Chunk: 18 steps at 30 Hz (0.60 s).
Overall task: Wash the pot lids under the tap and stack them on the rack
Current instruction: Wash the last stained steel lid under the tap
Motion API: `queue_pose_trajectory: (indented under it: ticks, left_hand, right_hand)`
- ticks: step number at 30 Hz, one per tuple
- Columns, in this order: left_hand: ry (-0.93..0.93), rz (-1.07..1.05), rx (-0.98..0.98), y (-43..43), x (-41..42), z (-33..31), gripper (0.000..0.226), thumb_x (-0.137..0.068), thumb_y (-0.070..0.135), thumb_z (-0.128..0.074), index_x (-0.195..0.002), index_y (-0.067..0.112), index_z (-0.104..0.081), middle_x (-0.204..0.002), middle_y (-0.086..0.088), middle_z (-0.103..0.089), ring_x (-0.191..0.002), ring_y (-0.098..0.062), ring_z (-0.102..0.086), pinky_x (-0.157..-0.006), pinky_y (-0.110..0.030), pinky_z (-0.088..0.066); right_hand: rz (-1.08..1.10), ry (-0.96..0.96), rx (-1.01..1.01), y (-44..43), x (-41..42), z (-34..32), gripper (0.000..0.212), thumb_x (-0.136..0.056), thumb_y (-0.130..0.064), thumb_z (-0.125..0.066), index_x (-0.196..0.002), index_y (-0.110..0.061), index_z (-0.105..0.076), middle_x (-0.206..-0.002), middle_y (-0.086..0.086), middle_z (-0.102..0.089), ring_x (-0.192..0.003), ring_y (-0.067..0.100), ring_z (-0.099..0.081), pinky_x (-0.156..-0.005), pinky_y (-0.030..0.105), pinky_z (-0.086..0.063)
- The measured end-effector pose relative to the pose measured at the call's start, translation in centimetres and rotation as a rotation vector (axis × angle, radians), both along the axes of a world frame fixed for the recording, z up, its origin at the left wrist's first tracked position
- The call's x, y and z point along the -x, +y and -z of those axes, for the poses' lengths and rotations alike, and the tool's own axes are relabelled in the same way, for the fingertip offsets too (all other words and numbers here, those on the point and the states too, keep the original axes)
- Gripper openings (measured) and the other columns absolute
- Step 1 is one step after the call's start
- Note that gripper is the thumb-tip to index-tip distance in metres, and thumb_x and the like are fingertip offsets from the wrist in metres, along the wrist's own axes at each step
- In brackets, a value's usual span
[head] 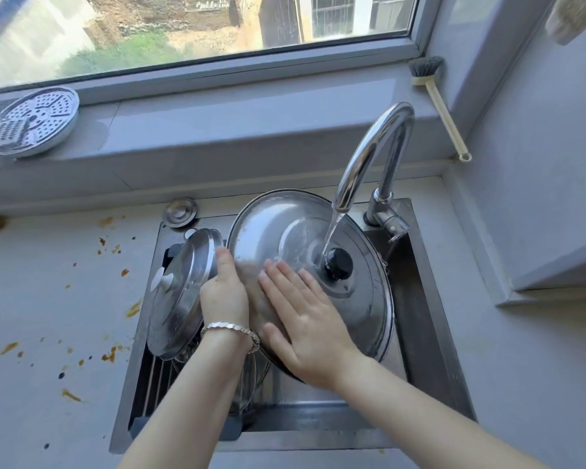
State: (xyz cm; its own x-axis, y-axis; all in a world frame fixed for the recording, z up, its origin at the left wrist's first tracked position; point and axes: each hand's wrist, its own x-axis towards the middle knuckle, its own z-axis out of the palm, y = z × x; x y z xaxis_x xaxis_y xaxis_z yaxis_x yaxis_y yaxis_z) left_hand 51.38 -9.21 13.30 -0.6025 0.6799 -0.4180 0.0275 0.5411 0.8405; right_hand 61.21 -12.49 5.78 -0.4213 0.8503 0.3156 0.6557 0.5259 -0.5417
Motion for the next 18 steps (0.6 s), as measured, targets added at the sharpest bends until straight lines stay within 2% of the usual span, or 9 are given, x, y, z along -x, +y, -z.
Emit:
queue_pose_trajectory:
  ticks: [3,6,8,10,12,14,16,18]
  left_hand:
    - [0.008,-0.004,-0.009,-0.4,-0.3,-0.2,0.052,-0.095,0.048,-0.036,-0.057,0.013,-0.042,-0.062,0.001,-0.048,-0.056,-0.011,-0.045,-0.053,-0.022,-0.036]
    - [0.025,0.045,-0.01,-0.6,-0.9,-0.4,0.054,-0.095,0.047,-0.035,-0.055,0.012,-0.047,-0.06,-0.001,-0.051,-0.056,-0.012,-0.047,-0.055,-0.024,-0.037]
    - [0.016,0.054,-0.007,-0.5,-1.0,-0.6,0.055,-0.095,0.047,-0.036,-0.055,0.011,-0.049,-0.059,-0.003,-0.053,-0.056,-0.014,-0.05,-0.055,-0.026,-0.039]
    - [-0.025,0.014,-0.011,-0.2,-0.9,-0.9,0.052,-0.095,0.048,-0.037,-0.059,0.012,-0.051,-0.063,-0.002,-0.056,-0.06,-0.014,-0.054,-0.057,-0.025,-0.041]
    - [-0.084,-0.064,-0.027,0.2,-0.4,-1.4,0.05,-0.094,0.05,-0.037,-0.064,0.012,-0.051,-0.067,-0.002,-0.058,-0.065,-0.017,-0.057,-0.06,-0.027,-0.044]
    - [-0.014,-0.1,-0.005,0.2,0.6,-1.6,0.054,-0.094,0.054,-0.034,-0.069,0.007,-0.048,-0.071,-0.005,-0.057,-0.065,-0.021,-0.054,-0.061,-0.029,-0.042]
    - [0.072,-0.13,0.022,0.2,1.8,-1.3,0.059,-0.093,0.057,-0.031,-0.088,0.004,-0.055,-0.087,-0.009,-0.06,-0.073,-0.025,-0.053,-0.059,-0.029,-0.038]
    - [0.065,-0.18,0.024,0.1,2.6,-1.2,0.065,-0.092,0.059,-0.031,-0.114,0.002,-0.052,-0.111,-0.011,-0.06,-0.09,-0.026,-0.054,-0.068,-0.028,-0.038]
  right_hand:
    - [-0.012,-0.022,0.036,0.2,-0.6,0.0,0.063,-0.09,-0.044,-0.035,-0.143,-0.009,-0.032,-0.152,0.008,-0.026,-0.143,0.019,-0.018,-0.116,0.035,-0.01]
    - [0.079,-0.047,0.179,2.9,0.4,-2.9,0.076,-0.084,-0.052,-0.015,-0.148,-0.012,-0.02,-0.157,0.005,-0.012,-0.146,0.017,-0.005,-0.117,0.028,0.007]
    - [0.105,-0.046,0.206,4.4,1.0,-4.1,0.082,-0.078,-0.053,-0.005,-0.149,-0.013,-0.016,-0.158,0.002,-0.008,-0.146,0.014,0.001,-0.114,0.027,0.011]
    - [0.049,-0.031,0.163,4.0,1.3,-4.4,0.075,-0.083,-0.047,-0.011,-0.147,-0.012,-0.024,-0.157,0.004,-0.016,-0.146,0.017,-0.007,-0.117,0.033,0.004]
    - [-0.068,-0.029,0.016,1.7,1.2,-3.1,0.058,-0.089,-0.034,-0.028,-0.142,-0.01,-0.037,-0.151,0.007,-0.032,-0.142,0.023,-0.023,-0.116,0.039,-0.012]
    - [-0.131,-0.046,-0.078,-0.8,0.0,-0.9,0.05,-0.093,-0.028,-0.033,-0.141,-0.014,-0.038,-0.149,0.005,-0.035,-0.141,0.021,-0.026,-0.115,0.04,-0.017]
    - [-0.095,-0.035,-0.03,-1.8,-2.4,1.3,0.048,-0.098,-0.036,-0.026,-0.143,-0.018,-0.031,-0.151,0.002,-0.028,-0.143,0.015,-0.019,-0.117,0.036,-0.012]
    - [0.063,0.037,0.148,-1.6,-4.7,2.4,0.06,-0.096,-0.052,-0.018,-0.148,-0.02,-0.018,-0.153,-0.003,-0.014,-0.144,0.005,-0.003,-0.118,0.031,-0.004]
